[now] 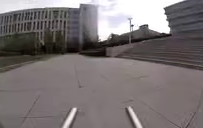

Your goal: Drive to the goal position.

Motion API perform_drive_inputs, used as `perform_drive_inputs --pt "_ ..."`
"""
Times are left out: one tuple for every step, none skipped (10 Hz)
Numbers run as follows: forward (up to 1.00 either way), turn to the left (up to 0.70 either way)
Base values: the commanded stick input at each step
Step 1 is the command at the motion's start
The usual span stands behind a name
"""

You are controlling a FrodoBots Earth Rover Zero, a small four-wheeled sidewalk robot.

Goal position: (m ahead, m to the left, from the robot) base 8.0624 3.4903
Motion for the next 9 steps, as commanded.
perform_drive_inputs --pt "1.0 0.0" --pt "1.0 0.0" --pt "1.0 0.0" --pt "1.0 0.0" --pt "1.0 0.0" --pt "1.0 0.0" --pt "1.0 0.0" --pt "1.0 0.0" --pt "1.0 0.0"
